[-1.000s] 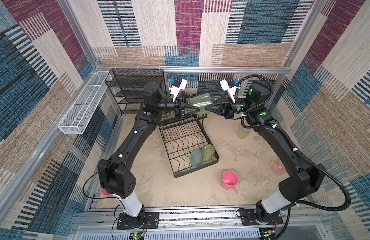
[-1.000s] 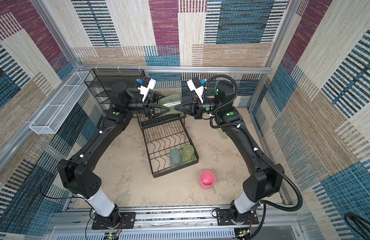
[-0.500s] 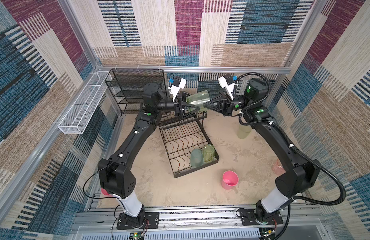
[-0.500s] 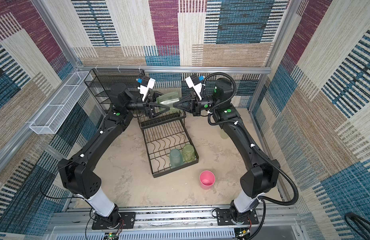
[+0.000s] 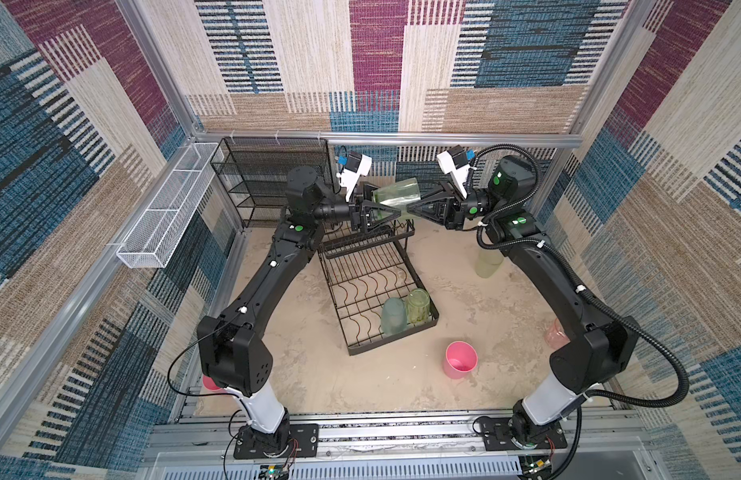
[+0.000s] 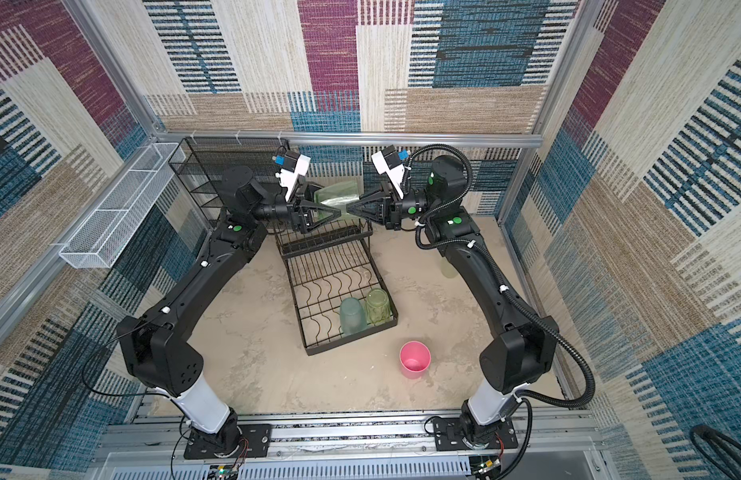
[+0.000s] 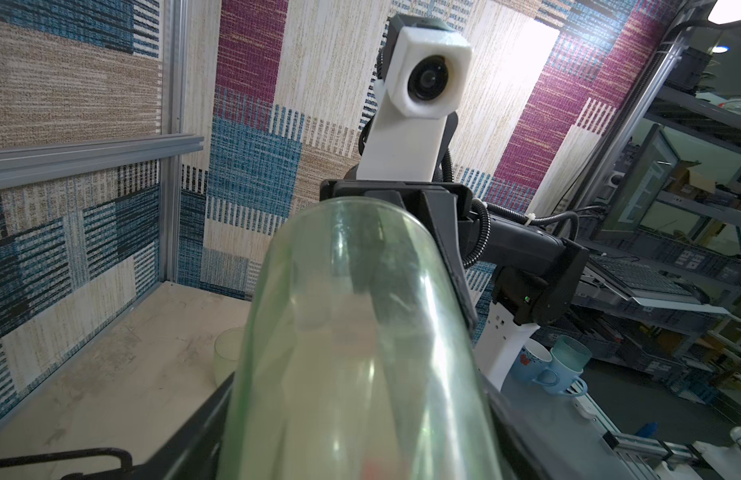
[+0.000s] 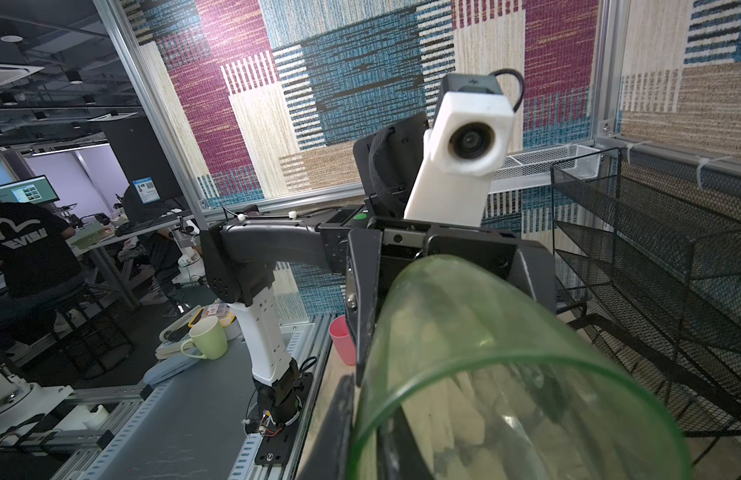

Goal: Load the cups into the dish rack
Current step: 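Open the right gripper and withdraw it while left gripper holds the green cup, then carry the green cup with the left gripper down into the rack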

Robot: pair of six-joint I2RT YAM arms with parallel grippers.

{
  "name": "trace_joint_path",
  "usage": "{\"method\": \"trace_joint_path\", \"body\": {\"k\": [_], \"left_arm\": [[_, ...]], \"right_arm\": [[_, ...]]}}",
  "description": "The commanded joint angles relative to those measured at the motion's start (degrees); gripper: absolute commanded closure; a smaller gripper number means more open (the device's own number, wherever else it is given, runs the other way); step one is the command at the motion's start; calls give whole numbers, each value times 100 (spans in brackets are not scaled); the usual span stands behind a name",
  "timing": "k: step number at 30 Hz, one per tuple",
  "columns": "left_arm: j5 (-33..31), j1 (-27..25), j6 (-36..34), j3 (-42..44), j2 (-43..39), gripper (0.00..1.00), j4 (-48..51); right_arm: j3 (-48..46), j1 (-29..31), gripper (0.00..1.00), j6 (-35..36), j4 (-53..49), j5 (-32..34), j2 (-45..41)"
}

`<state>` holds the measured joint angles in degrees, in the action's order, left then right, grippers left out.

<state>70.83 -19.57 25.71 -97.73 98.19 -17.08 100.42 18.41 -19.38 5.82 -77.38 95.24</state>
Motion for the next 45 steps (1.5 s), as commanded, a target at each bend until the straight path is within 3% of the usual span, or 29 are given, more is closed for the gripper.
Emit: {"method": "trace_joint_path", "body": {"k": [1, 5, 12, 23, 34, 39, 45], "left_arm": [[-45, 14, -23, 58, -102, 25, -112], [-169, 45, -62, 200, -190, 25, -89], [-363, 176, 118, 343, -274, 25, -146], [-1181, 336, -781, 621, -768, 25, 1469], [-2055, 343, -1646, 947, -1566, 25, 3397], [-2433, 334, -2016, 1505, -2221, 25, 4176], [-2868, 267, -2346, 2014, -2810, 25, 5032]], "right_arm": [[17, 4, 76, 73, -77, 118, 30], [25, 0, 71, 92, -69, 121, 64], [99, -35, 45, 125, -116, 212, 93], [-114, -457, 39, 335, -506, 788, -141], [-699, -694, 39, 578, -1373, 2943, -775], [-1063, -697, 39, 754, -2004, 4400, -1100], [-1737, -697, 39, 704, -2156, 5540, -1417]]}}
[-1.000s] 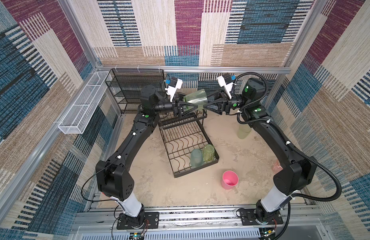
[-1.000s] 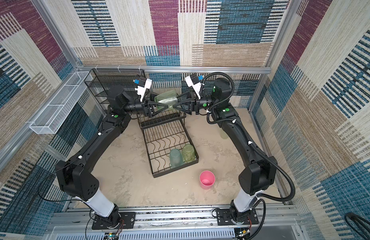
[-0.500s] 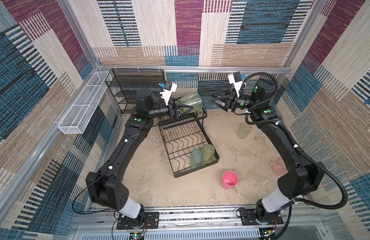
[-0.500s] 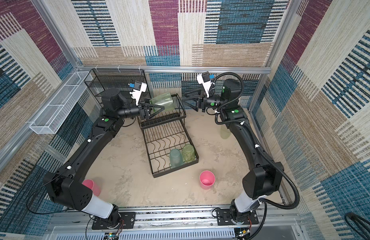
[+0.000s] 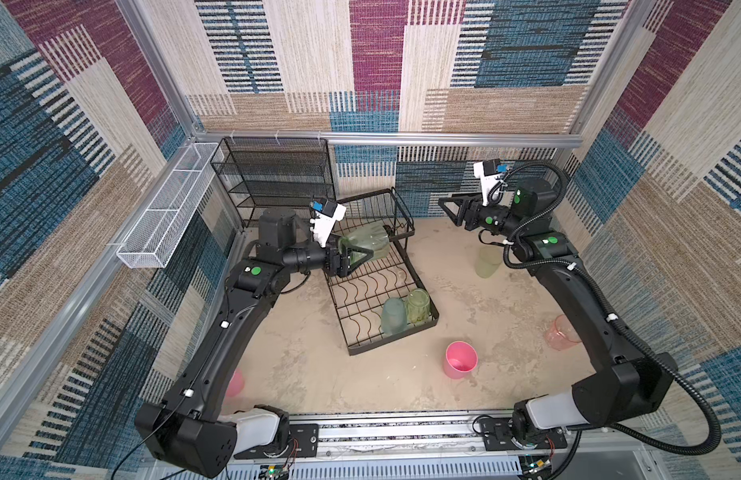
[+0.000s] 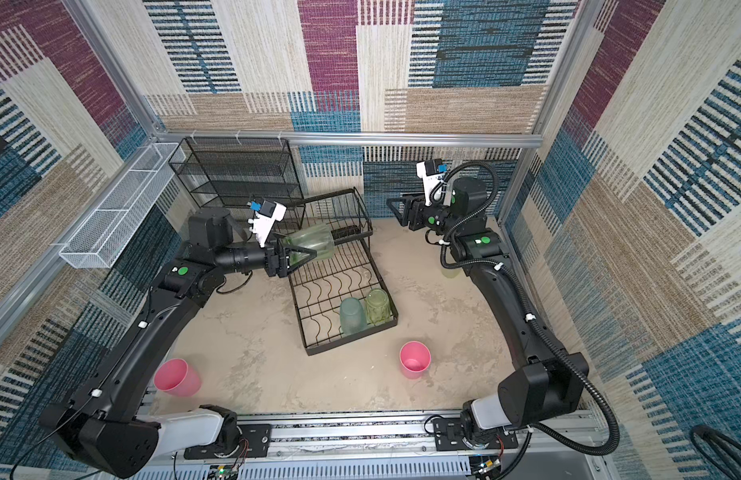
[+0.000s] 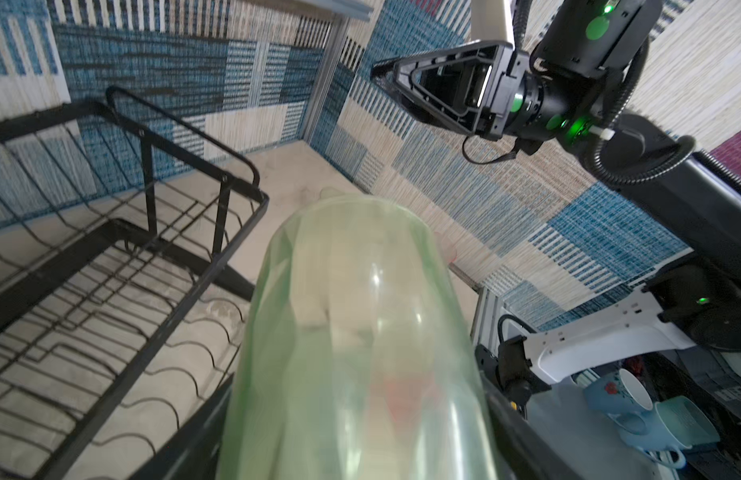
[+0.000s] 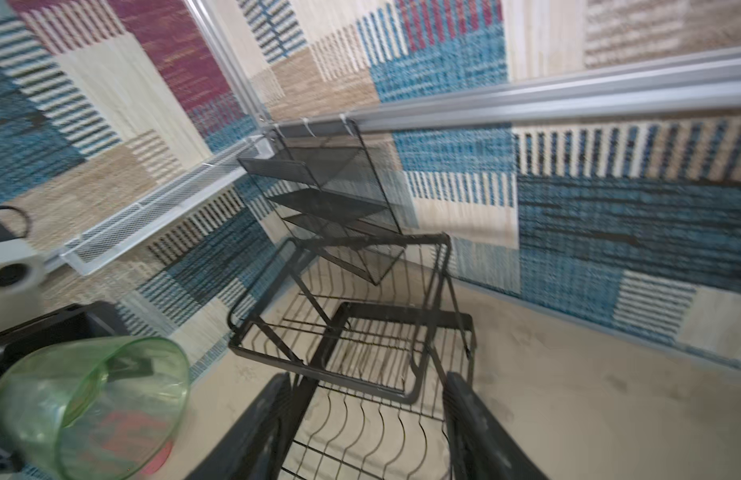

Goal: Load the cups into the dish rack
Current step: 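Carry the green cup with the left gripper down into the rack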

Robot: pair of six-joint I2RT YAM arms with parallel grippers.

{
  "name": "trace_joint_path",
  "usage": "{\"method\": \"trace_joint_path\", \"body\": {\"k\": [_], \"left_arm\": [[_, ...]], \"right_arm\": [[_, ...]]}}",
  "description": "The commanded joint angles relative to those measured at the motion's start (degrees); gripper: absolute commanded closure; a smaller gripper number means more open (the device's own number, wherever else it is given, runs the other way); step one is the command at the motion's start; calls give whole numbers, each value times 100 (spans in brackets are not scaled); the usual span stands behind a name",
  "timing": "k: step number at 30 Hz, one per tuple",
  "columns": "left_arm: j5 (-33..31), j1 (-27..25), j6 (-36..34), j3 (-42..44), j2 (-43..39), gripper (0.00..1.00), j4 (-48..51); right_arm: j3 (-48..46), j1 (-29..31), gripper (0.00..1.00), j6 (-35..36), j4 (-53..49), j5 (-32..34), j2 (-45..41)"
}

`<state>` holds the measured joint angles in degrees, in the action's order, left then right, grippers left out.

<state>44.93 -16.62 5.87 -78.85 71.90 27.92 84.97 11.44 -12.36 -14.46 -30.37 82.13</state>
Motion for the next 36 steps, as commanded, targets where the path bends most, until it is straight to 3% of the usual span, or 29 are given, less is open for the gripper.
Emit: {"method": "trace_joint_path", "body": {"k": [1, 9, 17, 36], "left_arm": [[-367, -45, -380, 174, -230, 25, 618], [-1543, -488, -510, 503, -431, 26, 1433], [-2805, -1154, -481, 764, -511, 26, 2081], [-4081, -1965, -509, 712, 587, 27, 2733]], "right_arm": [[-286, 1, 39, -35, -126, 935, -134], [-1035, -1, 38, -115, -53, 1736, -402], [-1430, -2, 38, -118, 108, 1983, -592], [-2211, -10, 38, -87, 569, 2050, -734]]}}
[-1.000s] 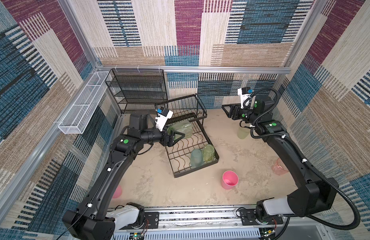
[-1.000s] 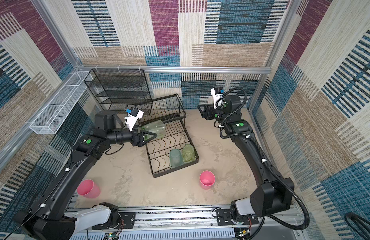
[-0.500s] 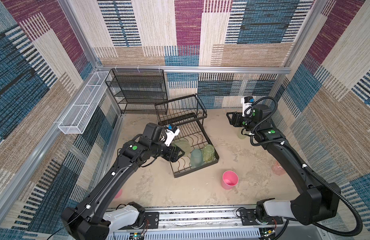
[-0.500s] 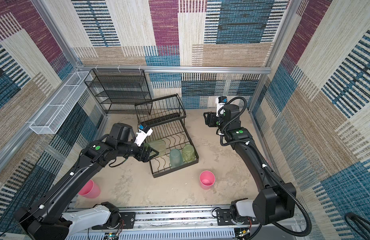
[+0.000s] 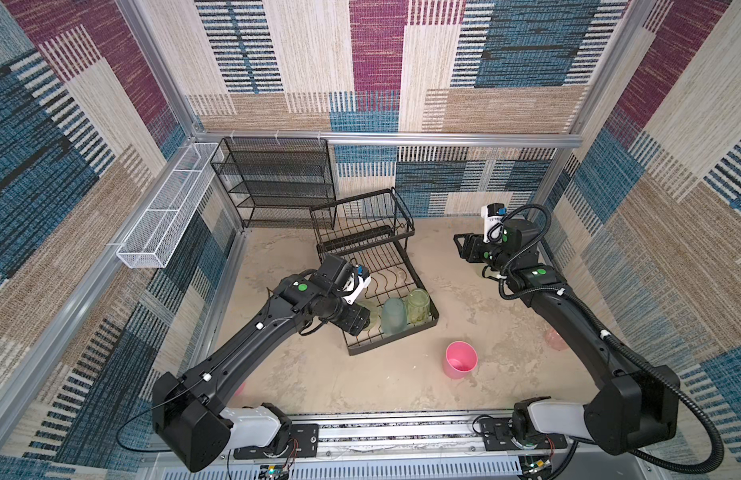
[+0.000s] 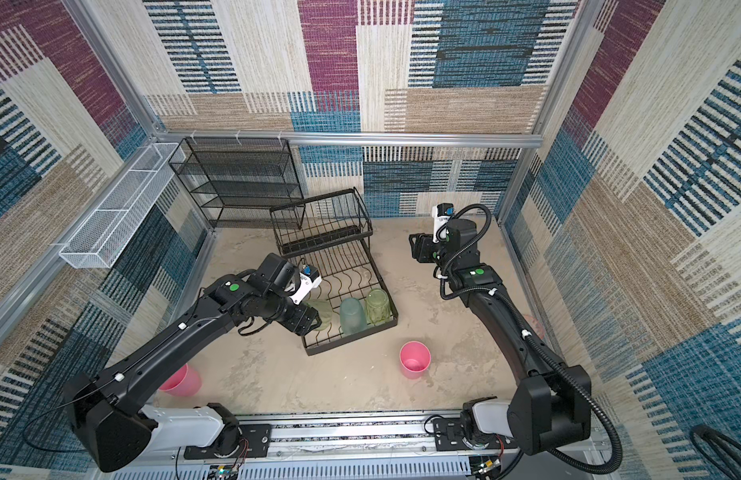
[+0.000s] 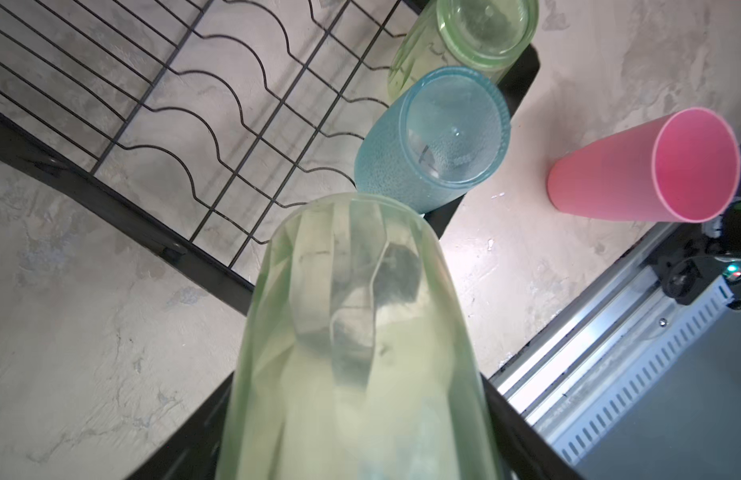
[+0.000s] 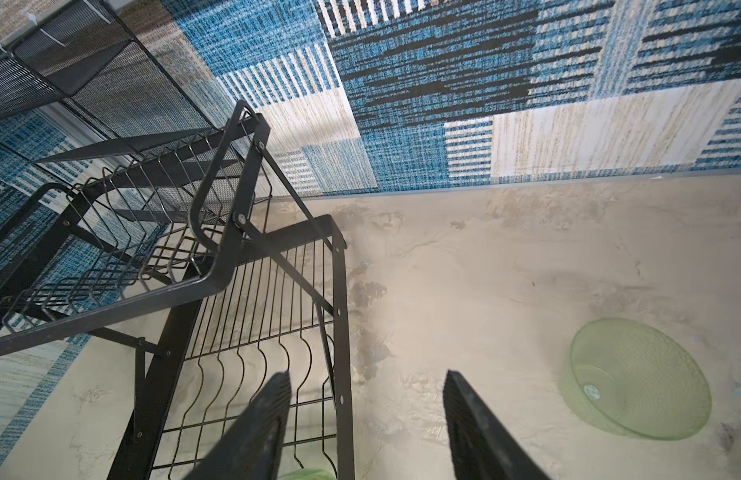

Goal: Load the cups into the dish rack
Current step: 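Carry the green cup with the left gripper down into the rack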

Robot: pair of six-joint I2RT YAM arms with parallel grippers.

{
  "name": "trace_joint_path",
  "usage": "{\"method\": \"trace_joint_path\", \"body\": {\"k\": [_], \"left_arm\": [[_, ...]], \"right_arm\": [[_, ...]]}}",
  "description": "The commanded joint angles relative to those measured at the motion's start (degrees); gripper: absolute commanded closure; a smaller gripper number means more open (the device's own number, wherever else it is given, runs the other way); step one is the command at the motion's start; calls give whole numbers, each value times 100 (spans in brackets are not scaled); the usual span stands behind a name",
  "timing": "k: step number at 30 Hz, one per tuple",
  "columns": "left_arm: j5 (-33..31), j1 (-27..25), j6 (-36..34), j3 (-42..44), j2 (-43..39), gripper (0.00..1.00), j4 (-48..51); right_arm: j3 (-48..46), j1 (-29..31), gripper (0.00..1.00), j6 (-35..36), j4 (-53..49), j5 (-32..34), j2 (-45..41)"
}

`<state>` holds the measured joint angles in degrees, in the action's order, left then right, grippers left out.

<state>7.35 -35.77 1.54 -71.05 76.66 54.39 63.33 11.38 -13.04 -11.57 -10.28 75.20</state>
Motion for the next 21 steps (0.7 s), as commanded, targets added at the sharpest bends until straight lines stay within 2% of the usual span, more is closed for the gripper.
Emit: {"method": "trace_joint_path", "body": {"k": [1, 21], "left_arm": [[-356, -73, -70, -82, 197, 27, 111], [-428, -161, 303, -789, 1720, 26, 781]], "right_arm": [[-90, -6, 38, -30, 309, 19, -32], [-425, -4, 38, -57, 619, -193, -7]]}}
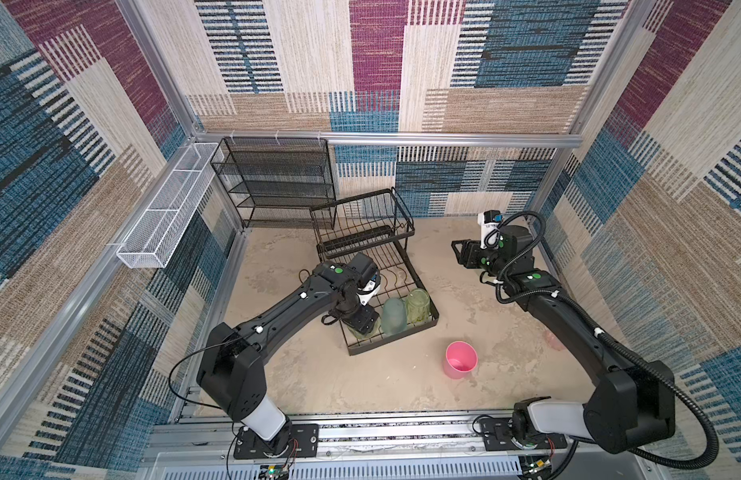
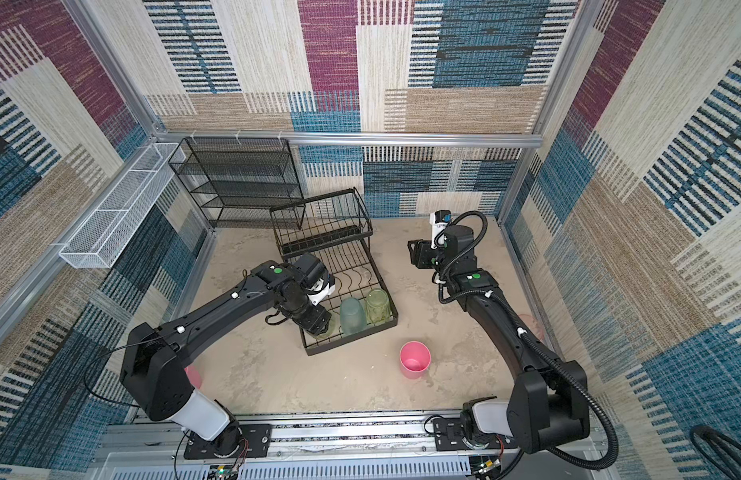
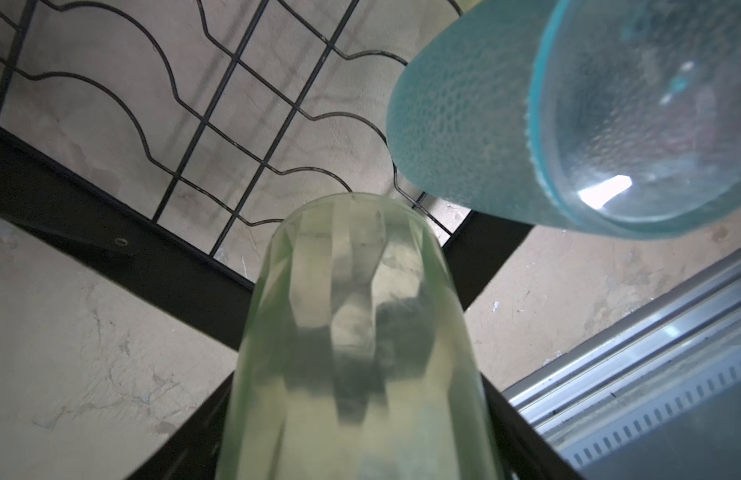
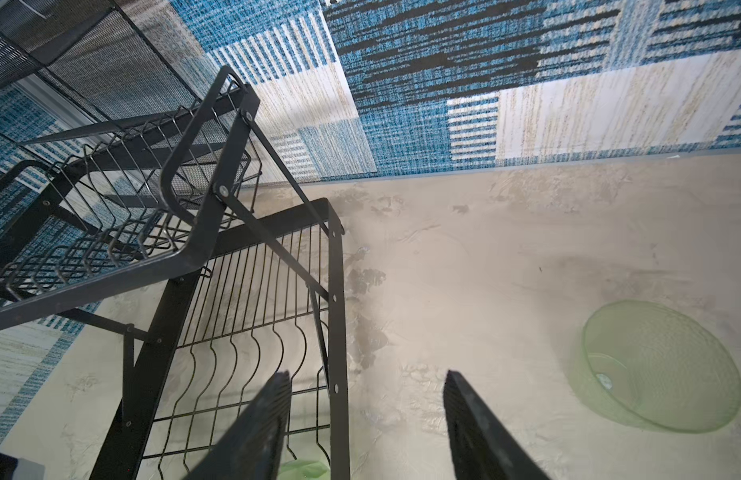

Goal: Load the cups into the dish rack
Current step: 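Carry the green cup with the left gripper down into the rack, then lower the green cup beside the teal cup and open the left gripper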

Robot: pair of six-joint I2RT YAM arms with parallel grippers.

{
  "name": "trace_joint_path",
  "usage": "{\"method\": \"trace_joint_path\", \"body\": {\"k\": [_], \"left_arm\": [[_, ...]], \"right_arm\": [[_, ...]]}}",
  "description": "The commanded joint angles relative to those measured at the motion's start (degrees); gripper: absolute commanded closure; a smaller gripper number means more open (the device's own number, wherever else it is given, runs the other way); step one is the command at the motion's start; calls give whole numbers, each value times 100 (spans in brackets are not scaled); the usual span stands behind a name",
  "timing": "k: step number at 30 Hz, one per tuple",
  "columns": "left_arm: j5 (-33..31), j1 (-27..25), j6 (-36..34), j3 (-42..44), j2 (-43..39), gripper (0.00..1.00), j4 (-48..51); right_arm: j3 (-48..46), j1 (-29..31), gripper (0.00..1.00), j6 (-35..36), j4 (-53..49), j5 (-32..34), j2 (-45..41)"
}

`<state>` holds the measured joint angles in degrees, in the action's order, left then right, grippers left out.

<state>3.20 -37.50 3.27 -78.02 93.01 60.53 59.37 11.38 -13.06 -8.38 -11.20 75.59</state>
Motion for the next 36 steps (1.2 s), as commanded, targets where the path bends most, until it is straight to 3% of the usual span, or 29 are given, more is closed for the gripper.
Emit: {"method": "trace_joint_path", "body": {"k": [1, 36], "left_arm": [[-4, 6, 139, -121, 146, 26, 204], [-144, 5, 324, -796, 1138, 15, 591]], "right_arm": [[-39, -6, 38, -52, 298, -101, -47], [-199, -6, 34, -25, 425, -152, -80]]}}
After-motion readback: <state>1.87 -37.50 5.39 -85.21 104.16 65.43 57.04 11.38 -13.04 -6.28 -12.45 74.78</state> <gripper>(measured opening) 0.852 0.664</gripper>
